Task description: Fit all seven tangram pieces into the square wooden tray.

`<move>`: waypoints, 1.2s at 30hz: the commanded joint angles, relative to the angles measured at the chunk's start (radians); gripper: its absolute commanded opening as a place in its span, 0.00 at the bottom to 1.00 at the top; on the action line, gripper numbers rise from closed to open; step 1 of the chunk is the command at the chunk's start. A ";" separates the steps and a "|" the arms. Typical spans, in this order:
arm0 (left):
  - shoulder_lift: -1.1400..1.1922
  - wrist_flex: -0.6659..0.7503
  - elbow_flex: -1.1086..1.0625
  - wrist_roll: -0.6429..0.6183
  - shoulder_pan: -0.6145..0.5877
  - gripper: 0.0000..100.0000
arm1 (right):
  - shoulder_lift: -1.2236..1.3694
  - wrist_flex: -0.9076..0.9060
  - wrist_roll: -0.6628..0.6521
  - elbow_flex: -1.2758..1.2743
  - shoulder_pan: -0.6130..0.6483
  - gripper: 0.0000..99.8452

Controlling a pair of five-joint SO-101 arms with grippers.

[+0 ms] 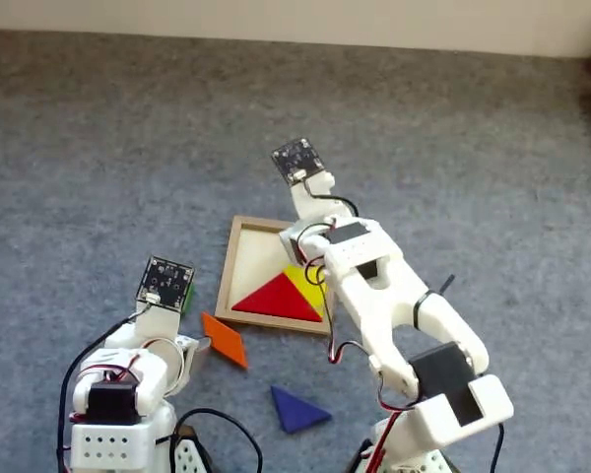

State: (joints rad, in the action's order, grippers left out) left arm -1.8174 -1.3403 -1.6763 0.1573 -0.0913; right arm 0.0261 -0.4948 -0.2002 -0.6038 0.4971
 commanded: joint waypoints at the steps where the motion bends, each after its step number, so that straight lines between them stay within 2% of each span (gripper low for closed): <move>1: -0.001 -0.003 -0.019 -0.006 -0.007 0.26 | -0.074 -0.022 0.005 -0.008 -0.012 0.14; 6: -0.001 -0.003 -0.019 -0.006 -0.007 0.26 | -0.079 -0.022 0.008 -0.031 -0.010 0.14; 13: -0.001 -0.003 -0.019 -0.006 -0.007 0.26 | -0.077 -0.022 0.006 -0.039 0.065 0.14; 20: -0.001 -0.003 -0.019 -0.006 -0.007 0.26 | -0.084 -0.022 0.006 -0.041 0.064 0.14; 33: -0.001 -0.003 -0.019 -0.006 -0.007 0.26 | -0.084 -0.024 0.005 -0.039 -0.015 0.14; 36: -0.001 -0.003 -0.019 -0.006 -0.007 0.26 | -0.085 -0.071 0.005 -0.033 -0.044 0.14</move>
State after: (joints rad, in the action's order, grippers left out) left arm -1.8174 -1.3403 -1.6763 0.1573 -0.0913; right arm -0.0046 -0.5209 -0.2002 -0.6483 0.4864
